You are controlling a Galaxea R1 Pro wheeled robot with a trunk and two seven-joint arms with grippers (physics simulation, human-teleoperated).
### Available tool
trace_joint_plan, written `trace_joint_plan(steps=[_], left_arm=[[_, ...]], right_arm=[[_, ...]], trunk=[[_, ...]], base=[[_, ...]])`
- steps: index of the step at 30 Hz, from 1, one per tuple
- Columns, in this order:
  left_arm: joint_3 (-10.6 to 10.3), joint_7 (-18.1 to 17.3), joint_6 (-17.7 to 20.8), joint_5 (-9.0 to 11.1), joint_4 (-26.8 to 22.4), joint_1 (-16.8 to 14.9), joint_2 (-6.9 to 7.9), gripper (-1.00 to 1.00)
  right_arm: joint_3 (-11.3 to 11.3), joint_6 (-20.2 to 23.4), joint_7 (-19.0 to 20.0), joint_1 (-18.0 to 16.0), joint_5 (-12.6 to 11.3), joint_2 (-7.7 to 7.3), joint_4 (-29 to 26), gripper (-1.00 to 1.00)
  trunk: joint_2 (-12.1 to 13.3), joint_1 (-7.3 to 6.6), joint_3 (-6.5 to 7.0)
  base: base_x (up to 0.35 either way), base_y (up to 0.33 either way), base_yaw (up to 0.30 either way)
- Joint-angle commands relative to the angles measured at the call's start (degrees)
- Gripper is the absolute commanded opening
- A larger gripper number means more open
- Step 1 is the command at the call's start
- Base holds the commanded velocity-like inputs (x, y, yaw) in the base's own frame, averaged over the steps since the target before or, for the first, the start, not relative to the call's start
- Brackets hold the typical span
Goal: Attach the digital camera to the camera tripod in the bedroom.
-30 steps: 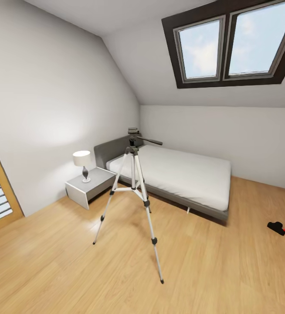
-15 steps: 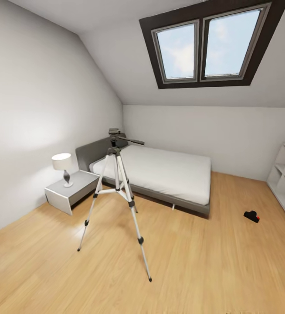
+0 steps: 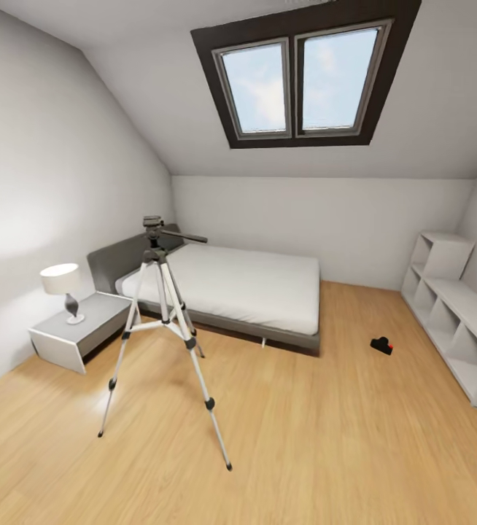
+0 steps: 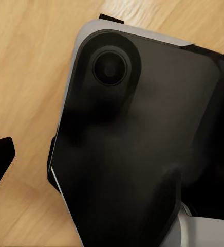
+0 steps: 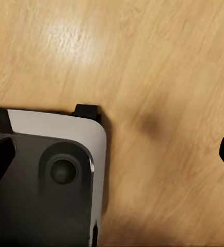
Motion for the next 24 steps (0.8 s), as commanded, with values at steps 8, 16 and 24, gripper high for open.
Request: trace_joint_plan(steps=[8,16,24], left_arm=[[0.04,0.01,-0.03,0.18,-0.12,0.04,-0.02,1.00],[0.06,0.06,-0.03,0.18,-0.12,0.04,-0.01,1.00],[0.05,0.07,-0.03,0.17,-0.12,0.04,-0.03,1.00]], right_arm=[[0.42,-0.22,0.26,0.74,2.15,2.08,0.18,1.00],[0.38,-0.38,0.26,0.96,2.64,2.32,0.14,1.00],[0.33,-0.52,0.20,1.00,2.55,2.18,0.10,1.00]], trunk=[[-0.04,0.00,-0.05],[-0.04,0.00,-0.05],[-0.04,0.00,-0.05]], base=[[0.000,0.000,-0.286],[0.000,0.000,-0.286],[0.000,0.000,-0.287]])
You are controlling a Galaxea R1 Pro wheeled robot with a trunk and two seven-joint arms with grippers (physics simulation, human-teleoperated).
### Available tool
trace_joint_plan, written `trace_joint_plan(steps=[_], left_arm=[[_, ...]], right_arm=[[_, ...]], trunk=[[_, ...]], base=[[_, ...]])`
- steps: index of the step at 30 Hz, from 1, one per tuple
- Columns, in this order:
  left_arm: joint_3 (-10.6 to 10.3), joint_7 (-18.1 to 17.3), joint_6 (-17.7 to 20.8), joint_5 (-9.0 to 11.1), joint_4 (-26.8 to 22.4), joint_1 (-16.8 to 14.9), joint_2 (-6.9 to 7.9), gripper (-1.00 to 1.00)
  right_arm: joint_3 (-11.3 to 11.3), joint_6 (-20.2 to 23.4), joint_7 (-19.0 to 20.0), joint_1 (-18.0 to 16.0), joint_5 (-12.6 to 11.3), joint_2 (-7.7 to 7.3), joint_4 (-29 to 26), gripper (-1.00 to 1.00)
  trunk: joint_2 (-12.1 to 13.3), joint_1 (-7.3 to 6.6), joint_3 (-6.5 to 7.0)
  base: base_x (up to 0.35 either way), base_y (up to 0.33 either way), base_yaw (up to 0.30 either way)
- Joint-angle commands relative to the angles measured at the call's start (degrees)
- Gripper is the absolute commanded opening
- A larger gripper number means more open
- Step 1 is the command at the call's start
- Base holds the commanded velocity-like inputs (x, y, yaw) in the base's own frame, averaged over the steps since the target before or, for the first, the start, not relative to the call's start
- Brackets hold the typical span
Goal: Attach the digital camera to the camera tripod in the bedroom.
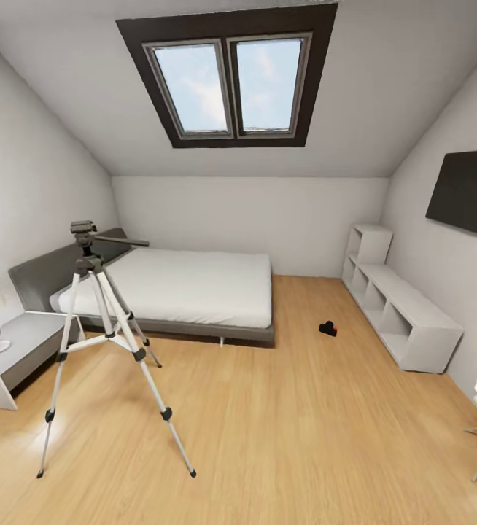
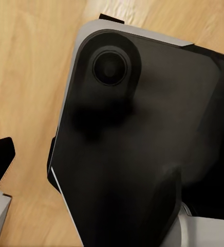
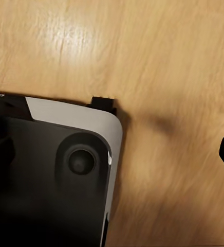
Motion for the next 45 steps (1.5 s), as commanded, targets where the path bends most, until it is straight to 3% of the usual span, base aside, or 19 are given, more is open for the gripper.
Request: trace_joint_plan(steps=[1,45], left_arm=[[0.03,0.01,-0.03,0.25,-0.12,0.04,0.00,1.00],[0.03,-0.03,-0.03,0.24,-0.12,0.04,-0.08,1.00]], right_arm=[[0.39,-0.20,0.23,-0.09,-0.38,0.00,0.18,1.00],[0.38,-1.11,-1.81,-0.09,-0.50,0.24,0.26,1.00]], trunk=[[-0.04,0.00,-0.05],[-0.04,0.00,-0.05]], base=[[0.000,0.000,-0.287],[0.000,0.000,-0.289]])
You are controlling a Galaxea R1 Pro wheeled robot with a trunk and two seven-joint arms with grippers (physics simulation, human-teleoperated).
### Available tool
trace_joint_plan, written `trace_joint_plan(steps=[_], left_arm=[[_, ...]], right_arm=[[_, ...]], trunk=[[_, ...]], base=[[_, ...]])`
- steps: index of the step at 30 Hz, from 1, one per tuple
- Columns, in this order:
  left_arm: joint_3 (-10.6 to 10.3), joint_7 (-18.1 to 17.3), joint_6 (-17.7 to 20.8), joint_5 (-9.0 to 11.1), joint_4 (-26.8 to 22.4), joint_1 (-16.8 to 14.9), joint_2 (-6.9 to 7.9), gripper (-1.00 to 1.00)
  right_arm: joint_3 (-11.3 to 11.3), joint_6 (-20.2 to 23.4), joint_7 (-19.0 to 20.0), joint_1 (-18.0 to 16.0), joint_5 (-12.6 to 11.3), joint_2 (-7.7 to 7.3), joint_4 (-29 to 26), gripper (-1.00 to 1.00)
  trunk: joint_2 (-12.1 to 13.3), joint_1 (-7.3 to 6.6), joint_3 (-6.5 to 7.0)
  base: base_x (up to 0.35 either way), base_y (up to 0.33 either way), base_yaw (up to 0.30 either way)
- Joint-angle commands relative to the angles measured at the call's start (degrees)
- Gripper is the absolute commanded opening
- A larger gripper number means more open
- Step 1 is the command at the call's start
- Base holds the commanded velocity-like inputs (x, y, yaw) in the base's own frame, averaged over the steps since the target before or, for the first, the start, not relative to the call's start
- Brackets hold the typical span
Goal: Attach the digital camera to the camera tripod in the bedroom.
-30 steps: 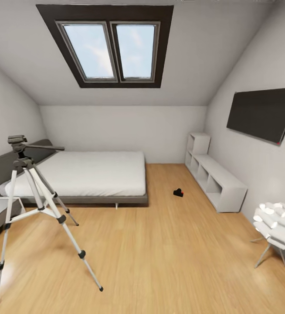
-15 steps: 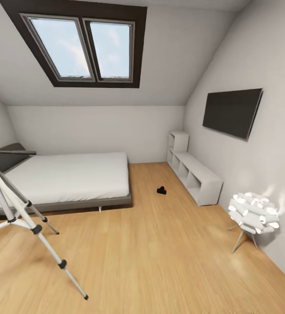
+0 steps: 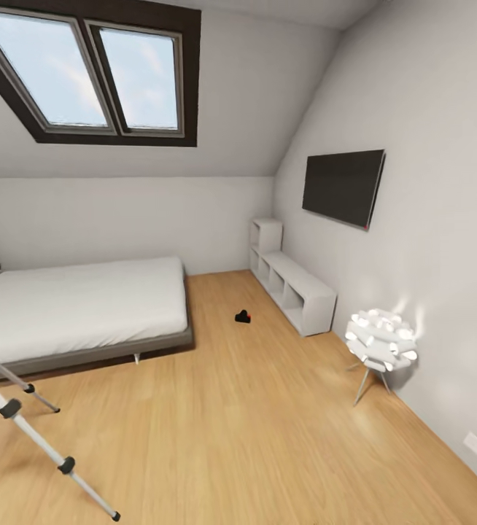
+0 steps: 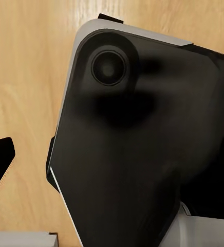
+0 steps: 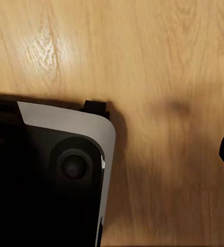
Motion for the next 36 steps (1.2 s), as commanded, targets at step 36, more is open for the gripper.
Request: trace_joint_plan(steps=[36], left_arm=[[-0.27,-0.01,0.05,0.42,0.12,0.04,0.00,1.00]], right_arm=[[0.39,-0.07,0.25,-0.09,-0.15,-0.03,0.15,1.00]], trunk=[[-0.04,0.00,-0.05]], base=[[0.137,0.000,-0.140]])
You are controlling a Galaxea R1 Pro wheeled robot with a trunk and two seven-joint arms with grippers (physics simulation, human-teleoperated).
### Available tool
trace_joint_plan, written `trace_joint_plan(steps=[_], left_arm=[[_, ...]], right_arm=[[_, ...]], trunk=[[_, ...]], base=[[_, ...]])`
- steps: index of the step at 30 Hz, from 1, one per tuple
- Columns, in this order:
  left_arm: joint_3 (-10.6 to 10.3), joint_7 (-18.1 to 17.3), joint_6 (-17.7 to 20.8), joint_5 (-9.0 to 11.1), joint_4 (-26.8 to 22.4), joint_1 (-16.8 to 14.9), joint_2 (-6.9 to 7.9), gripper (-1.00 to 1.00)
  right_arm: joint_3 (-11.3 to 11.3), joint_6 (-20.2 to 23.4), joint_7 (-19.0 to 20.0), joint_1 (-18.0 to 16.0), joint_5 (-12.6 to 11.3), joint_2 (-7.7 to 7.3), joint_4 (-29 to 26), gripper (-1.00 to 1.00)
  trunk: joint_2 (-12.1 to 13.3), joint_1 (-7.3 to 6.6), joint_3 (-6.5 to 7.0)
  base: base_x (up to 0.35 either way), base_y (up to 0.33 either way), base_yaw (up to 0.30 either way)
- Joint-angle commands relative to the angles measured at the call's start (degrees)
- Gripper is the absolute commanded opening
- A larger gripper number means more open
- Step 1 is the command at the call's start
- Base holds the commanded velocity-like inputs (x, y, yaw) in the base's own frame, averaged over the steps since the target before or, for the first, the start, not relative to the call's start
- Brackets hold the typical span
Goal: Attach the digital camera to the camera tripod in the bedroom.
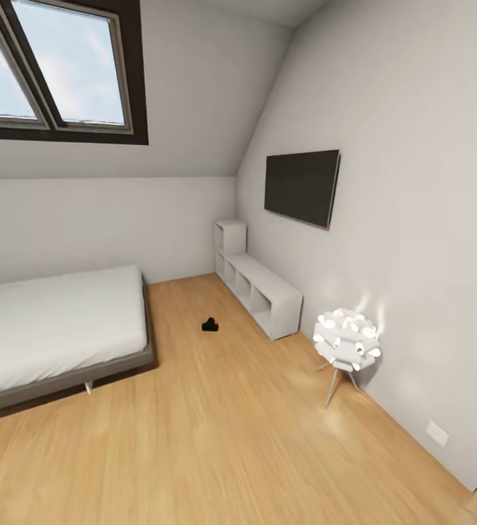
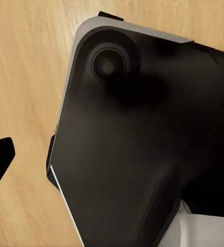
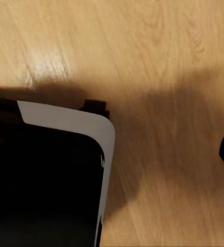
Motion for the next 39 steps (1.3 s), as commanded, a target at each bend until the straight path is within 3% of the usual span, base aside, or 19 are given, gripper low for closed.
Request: trace_joint_plan(steps=[1,39], left_arm=[[0.00,0.01,-0.01,0.27,-0.11,0.04,0.00,1.00],[0.13,0.01,-0.02,0.19,-0.25,0.04,0.09,1.00]], right_arm=[[0.38,-0.29,0.25,-0.09,-0.36,0.01,0.18,1.00],[0.46,-0.33,0.29,-0.09,-0.04,0.01,0.18,1.00]], trunk=[[-0.03,0.04,-0.05],[-0.03,0.04,-0.05]], base=[[0.325,0.000,0.000],[0.326,0.000,0.000]])
